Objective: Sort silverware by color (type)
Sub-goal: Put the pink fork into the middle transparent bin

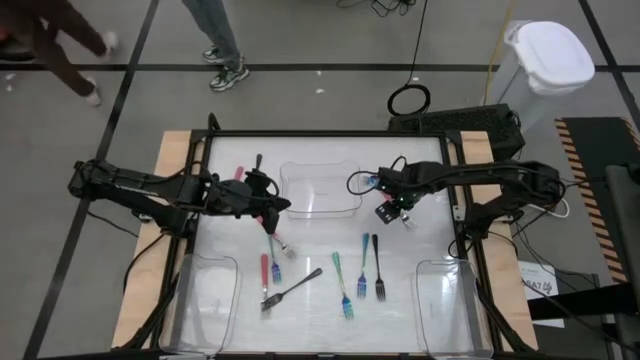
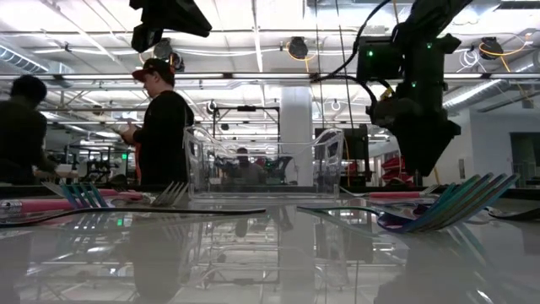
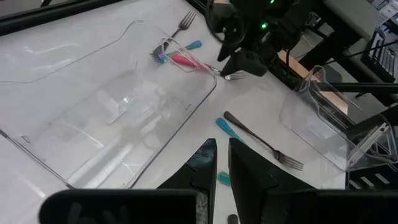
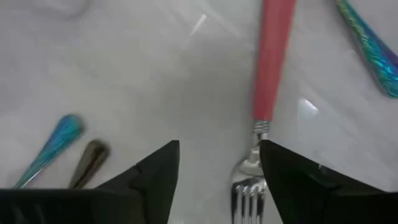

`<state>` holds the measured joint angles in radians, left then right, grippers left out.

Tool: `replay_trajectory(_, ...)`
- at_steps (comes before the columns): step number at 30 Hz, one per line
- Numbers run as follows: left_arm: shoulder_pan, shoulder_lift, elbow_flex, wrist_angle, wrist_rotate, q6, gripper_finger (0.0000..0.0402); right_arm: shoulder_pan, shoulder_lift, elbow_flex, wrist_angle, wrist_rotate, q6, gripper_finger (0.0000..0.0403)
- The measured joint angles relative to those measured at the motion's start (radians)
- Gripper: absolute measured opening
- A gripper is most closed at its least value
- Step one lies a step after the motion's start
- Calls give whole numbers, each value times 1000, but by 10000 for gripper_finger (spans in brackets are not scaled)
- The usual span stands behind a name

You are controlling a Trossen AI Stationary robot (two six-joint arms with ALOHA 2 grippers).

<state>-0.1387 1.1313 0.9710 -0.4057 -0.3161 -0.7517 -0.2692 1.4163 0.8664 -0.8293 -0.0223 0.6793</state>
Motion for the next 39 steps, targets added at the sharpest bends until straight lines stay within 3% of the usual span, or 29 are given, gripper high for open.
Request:
replay_trajectory(12,0,0,0,0,-1,0,42,-26,107,-3,42,19,-19,210)
replay_trajectory(28,0,4,0,-3,-3,7,42,-29,255,1,68,-91,-29,173)
replay_trajectory(33,0,11,0,-4,-5,8,42,-29,259,-1,62,-89,-21,147)
replay_trajectory(39,0,23,1,-4,-8,31,42,-22,260,-1,60,-87,-11,85)
